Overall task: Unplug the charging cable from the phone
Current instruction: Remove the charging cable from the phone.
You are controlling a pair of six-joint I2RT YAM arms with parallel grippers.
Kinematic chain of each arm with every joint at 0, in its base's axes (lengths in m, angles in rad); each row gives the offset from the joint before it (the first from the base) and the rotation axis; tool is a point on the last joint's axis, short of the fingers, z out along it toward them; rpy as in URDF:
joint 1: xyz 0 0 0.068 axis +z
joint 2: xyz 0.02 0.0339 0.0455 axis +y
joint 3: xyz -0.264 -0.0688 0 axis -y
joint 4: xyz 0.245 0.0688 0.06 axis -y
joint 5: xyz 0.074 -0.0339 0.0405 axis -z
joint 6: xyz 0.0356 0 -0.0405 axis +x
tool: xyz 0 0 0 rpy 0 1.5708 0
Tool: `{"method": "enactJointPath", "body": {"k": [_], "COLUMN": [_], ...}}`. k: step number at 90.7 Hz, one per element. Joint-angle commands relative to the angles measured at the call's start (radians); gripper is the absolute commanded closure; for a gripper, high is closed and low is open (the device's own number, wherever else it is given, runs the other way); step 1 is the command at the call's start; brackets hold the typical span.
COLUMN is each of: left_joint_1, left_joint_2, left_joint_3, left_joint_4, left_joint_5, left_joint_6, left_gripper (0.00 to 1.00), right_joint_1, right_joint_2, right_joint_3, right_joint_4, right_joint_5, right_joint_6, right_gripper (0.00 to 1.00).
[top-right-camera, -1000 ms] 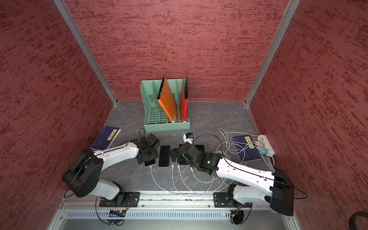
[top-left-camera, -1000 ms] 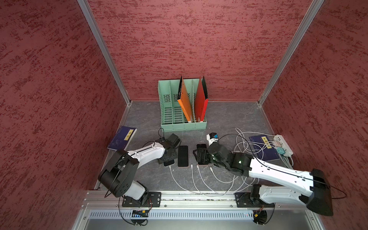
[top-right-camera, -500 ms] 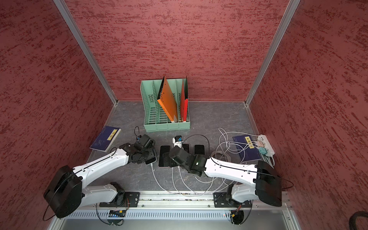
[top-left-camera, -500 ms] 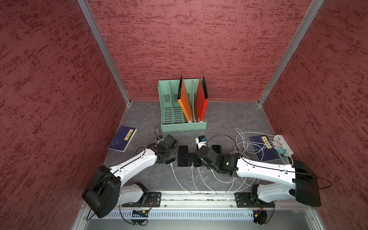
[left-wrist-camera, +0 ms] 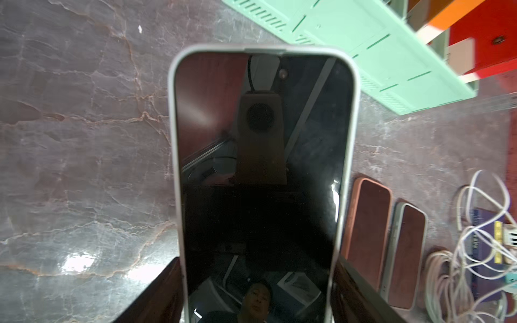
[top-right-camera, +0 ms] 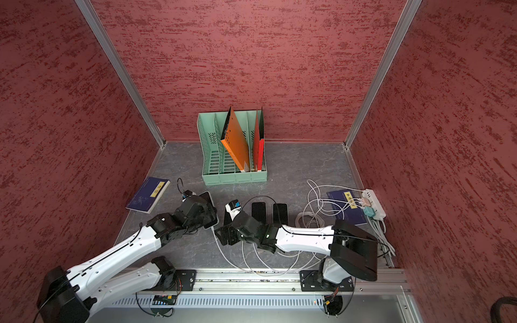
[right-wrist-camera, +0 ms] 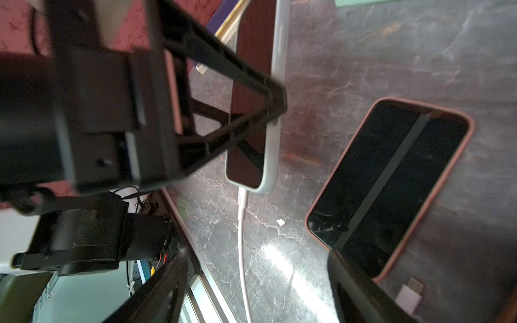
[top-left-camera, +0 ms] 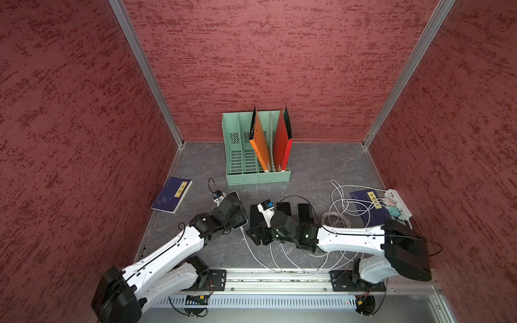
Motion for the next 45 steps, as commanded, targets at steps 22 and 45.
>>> {"method": "enactJointPath", "body": {"k": [22,45], "left_joint_1": [-0.048,-0.083], "left_joint_2": [-0.103,-0.141], "left_joint_3": [-0.007,-0.006], "left_joint_4": [0.007,-0.011], "left_joint_5": [-0.088,-0.142], "left_joint_6": [-0.038,-0.064], "left_gripper": [1.0,1.0], "right_joint_1": [0.009,0.008], "right_joint_2": [0.066,0.098], "right_joint_3": [0.062,0.067], "right_joint_4": [0.066,0.095], "right_joint_5": [-0.117,-0.143], "right_joint_6": [-0.066,-0.088], "right_gripper": [0.45,0.54]}}
